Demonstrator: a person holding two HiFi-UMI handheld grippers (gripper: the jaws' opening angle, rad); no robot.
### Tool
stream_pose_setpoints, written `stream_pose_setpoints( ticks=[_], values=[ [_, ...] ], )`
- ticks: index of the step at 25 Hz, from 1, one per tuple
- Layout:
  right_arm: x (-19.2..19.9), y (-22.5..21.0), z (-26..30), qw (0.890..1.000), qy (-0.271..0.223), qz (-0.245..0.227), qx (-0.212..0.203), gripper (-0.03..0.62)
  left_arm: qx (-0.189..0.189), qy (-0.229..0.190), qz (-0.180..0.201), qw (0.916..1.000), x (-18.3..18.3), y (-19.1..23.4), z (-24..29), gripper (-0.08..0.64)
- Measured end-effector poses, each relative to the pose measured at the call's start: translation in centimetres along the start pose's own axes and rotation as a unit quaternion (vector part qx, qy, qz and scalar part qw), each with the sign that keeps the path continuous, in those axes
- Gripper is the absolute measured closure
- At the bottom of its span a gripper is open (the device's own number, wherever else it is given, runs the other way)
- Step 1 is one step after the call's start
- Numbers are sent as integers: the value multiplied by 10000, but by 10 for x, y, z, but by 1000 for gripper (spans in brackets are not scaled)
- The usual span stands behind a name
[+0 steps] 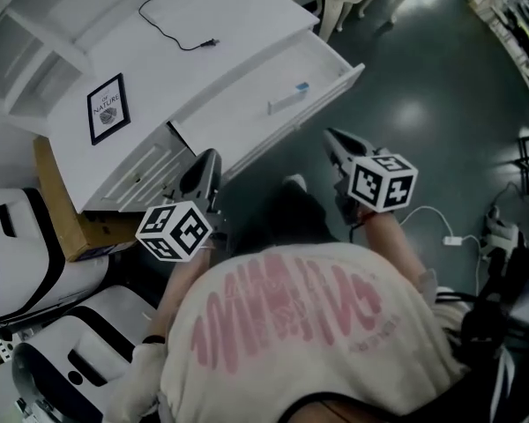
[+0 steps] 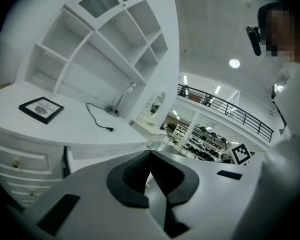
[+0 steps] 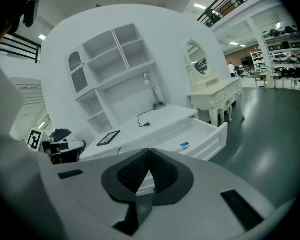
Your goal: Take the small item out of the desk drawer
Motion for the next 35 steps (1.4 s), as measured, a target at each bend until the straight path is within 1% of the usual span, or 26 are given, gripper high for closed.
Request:
stream_pose_setpoints(
  ticks=[2,4,7,8,10,13,15,17,22,25,27,28,29,30,32,35],
  values=[
    [-11,-14,20,9999,88,-60,-52,575,-151,-36,-42,9999,-5,10,17,531],
    [-24,-28,41,9998,133,33,-140,575,-264,-55,-106,9996,-11,17,35,531],
    [-49,-44,78,9988,297,106,-365,575,-491,-221,-249,9982,-29,31,62,531],
    [-57,-48,91,9983,388,13,-442,575,-568,-277,-266,9976,-36,34,70,531],
    [-71,-54,117,9954,629,-383,-621,574,-740,-354,-283,9962,-46,39,85,531],
    [-82,-61,155,9850,1006,-1013,-969,574,-1086,-440,-404,9923,-50,46,102,531],
    [-84,-67,179,9768,1276,-1187,-1248,574,-1305,-462,-488,9892,-52,52,111,531],
    [-82,-72,202,9649,1648,-1302,-1575,574,-1521,-488,-566,9855,-54,60,117,531],
    [-66,-86,246,9278,2468,-1735,-2195,574,-2079,-655,-753,9731,-53,78,116,531],
    [-53,-88,265,8970,2926,-2019,-2626,572,-2371,-757,-837,9649,-49,88,111,531],
    [-44,-85,271,8707,3252,-2232,-2938,563,-2548,-773,-894,9598,-44,92,106,531],
    [-37,-84,273,8552,3437,-2337,-3098,541,-2631,-773,-929,9572,-42,93,103,531],
    [-31,-82,273,8389,3623,-2436,-3251,457,-2706,-774,-968,9547,-39,93,100,531],
    [-24,-81,272,8229,3797,-2539,-3378,400,-2765,-775,-1006,9526,-37,94,97,531],
    [-13,-79,270,7957,4044,-2804,-3531,400,-2838,-785,-1051,9498,-33,95,93,531],
    [2,-76,268,7618,4213,-3353,-3602,386,-2928,-852,-1061,9464,-31,96,86,531]
  ],
)
Point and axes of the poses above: the fingertips, and each gripper's own axes: z forward along the fingers, y to its left, x out of its underside, the point moved 4 cm from there along -z, backward along the fingers, and after that the axes turned 1 degree about -y, right-handed, at the moved point
